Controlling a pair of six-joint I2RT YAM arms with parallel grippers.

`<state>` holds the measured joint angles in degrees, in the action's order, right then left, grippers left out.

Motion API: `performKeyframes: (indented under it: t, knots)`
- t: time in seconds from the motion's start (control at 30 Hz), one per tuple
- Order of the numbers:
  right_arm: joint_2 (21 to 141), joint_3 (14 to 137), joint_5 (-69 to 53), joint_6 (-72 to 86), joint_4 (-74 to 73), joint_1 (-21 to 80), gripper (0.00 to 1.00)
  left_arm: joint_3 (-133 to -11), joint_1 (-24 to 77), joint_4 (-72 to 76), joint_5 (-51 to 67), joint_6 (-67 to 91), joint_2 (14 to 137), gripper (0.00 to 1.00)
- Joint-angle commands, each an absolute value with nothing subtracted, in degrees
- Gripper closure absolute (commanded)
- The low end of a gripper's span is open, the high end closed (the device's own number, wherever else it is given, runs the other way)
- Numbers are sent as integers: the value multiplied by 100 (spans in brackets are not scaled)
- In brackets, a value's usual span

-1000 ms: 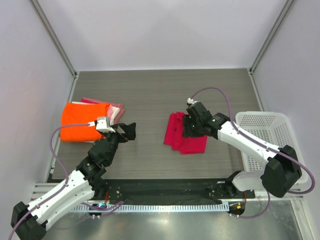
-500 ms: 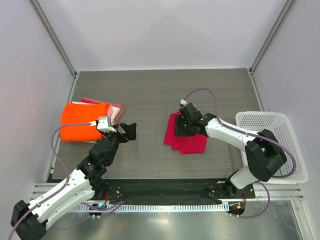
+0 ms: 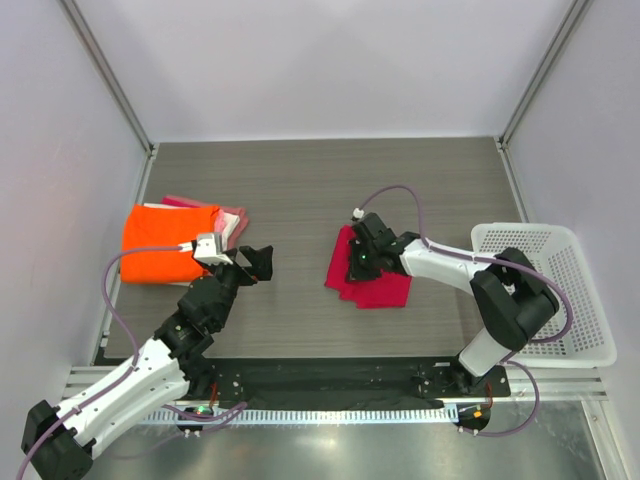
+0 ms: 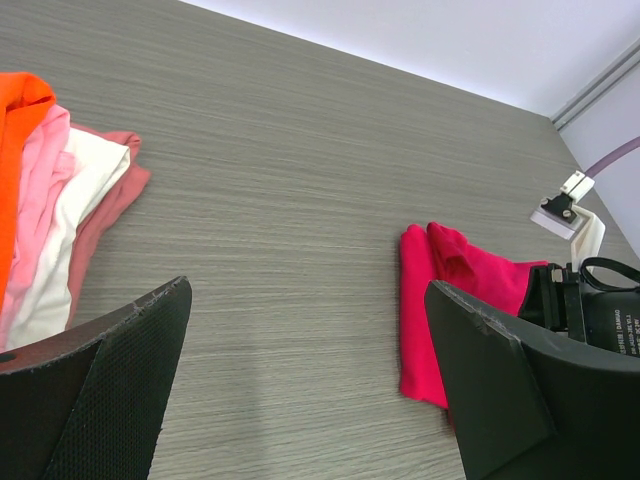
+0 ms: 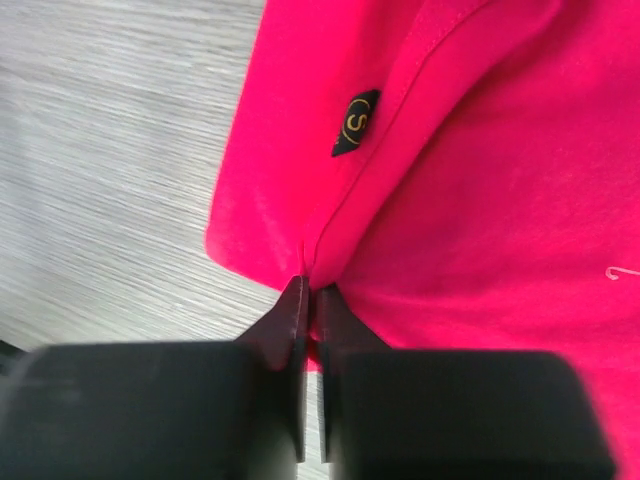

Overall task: Fold and stack the t-shirts
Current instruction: Flatten the tshirt out

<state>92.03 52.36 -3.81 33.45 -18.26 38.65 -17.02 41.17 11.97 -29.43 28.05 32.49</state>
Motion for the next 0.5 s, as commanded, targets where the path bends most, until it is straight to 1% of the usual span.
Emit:
performKeyframes:
  t: [0.0,0.1,0.23,0.3,0.33,0.37,0.4,0.43,0.47]
  knots:
    - [9237,5439,-545,3410,-1608,3911,99,-1740,4113,1318,-3023,2777,3208,0]
    - [9080,5773,-195,3323,-2029,3911,99,-1740,4113,1310,-3041,2777,3199,0]
    - [8886,6941,-26,3208,-2714,3876,99,-1732,4113,1292,-3050,2777,3155,0]
    - [9025,7485,-148,3182,-3048,3998,99,-1731,4113,1301,-3059,2786,3138,0]
    - [9357,8289,-236,3129,-3241,4112,99,-1731,4113,1292,-3102,2804,3138,0]
    - [9534,8793,-202,3007,-3461,4235,99,-1731,4113,1248,-3163,2830,3138,0]
    - [9719,9894,-150,2945,-3968,4541,99,-1749,4113,1196,-3251,2891,3138,1]
    - [10112,10471,-176,2901,-4208,4640,99,-1758,4113,1126,-3469,2987,3112,0]
    - [10264,11660,-263,2857,-4654,4702,99,-1775,4113,986,-3567,3049,3085,0]
